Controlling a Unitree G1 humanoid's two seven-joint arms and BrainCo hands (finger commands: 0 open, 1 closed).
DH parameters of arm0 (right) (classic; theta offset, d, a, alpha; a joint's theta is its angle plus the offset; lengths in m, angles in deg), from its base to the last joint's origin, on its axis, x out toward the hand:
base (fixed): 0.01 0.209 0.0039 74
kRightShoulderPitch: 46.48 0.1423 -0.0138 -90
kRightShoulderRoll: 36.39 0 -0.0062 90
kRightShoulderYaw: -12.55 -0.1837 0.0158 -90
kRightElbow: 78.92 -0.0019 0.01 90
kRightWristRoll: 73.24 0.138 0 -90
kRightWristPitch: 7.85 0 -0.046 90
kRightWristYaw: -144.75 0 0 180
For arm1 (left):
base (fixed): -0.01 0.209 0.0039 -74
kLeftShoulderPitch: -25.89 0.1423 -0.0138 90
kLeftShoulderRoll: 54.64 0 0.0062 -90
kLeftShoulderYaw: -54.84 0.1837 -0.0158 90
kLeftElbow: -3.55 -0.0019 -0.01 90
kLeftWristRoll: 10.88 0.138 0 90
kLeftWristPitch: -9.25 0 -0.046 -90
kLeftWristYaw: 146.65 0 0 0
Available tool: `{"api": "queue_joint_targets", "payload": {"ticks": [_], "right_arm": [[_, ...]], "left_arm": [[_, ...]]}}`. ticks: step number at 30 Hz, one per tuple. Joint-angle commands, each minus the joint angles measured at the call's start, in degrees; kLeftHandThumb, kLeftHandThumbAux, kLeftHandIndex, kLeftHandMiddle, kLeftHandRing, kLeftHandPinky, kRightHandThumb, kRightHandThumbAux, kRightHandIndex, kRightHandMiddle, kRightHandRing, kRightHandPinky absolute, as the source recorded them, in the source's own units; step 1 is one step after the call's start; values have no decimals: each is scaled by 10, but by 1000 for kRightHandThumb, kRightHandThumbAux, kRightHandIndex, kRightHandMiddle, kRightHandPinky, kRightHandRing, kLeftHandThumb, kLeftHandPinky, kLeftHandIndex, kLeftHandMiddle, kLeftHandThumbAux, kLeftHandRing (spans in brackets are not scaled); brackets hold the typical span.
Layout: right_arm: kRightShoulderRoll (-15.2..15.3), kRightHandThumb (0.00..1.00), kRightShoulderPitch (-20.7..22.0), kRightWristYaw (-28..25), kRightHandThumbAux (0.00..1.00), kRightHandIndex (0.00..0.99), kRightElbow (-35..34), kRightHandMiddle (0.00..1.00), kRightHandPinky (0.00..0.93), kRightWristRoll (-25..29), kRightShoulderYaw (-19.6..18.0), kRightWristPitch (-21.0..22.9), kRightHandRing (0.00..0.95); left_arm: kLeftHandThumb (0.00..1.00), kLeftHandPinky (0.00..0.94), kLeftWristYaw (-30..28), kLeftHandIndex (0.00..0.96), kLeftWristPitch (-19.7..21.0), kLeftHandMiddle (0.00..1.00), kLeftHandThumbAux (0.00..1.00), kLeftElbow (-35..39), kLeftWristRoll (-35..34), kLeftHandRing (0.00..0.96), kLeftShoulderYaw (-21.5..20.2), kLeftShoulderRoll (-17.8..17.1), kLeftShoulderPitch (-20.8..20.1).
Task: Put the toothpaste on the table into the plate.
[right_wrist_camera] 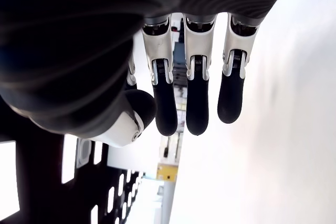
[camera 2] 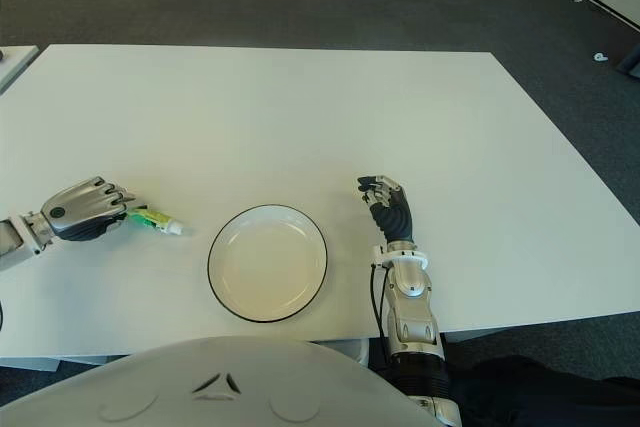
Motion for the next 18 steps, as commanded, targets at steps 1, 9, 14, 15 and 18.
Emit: {"api": "queue_joint_targets", "payload": {"ticks": [1, 9, 14, 15, 18], "right_arm": [[0, 688, 10, 0, 736, 417, 16, 370, 379, 2, -1, 1, 351], [1, 687, 16, -4, 737, 416, 25, 374, 388, 4, 0, -7, 358], [1, 689, 20, -2, 736, 417, 29, 377, 388, 1, 1, -10, 360], [1, 689, 20, -2, 736, 417, 30, 378, 389, 1, 2, -10, 360], [0, 689, 22, 0, 736, 418, 33, 381, 391, -1, 2, -13, 363]], "left_arm": [[714, 847, -239, 442, -9, 843, 706, 48, -219, 847, -79, 54, 61], [720, 836, -358, 443, 44, 864, 706, 133, -393, 855, -155, 77, 95], [724, 842, -409, 443, 80, 865, 705, 176, -453, 856, -199, 95, 95], [724, 844, -418, 443, 85, 865, 705, 183, -466, 856, -209, 100, 96], [726, 857, -448, 443, 99, 869, 705, 208, -503, 860, -239, 115, 102]]}}
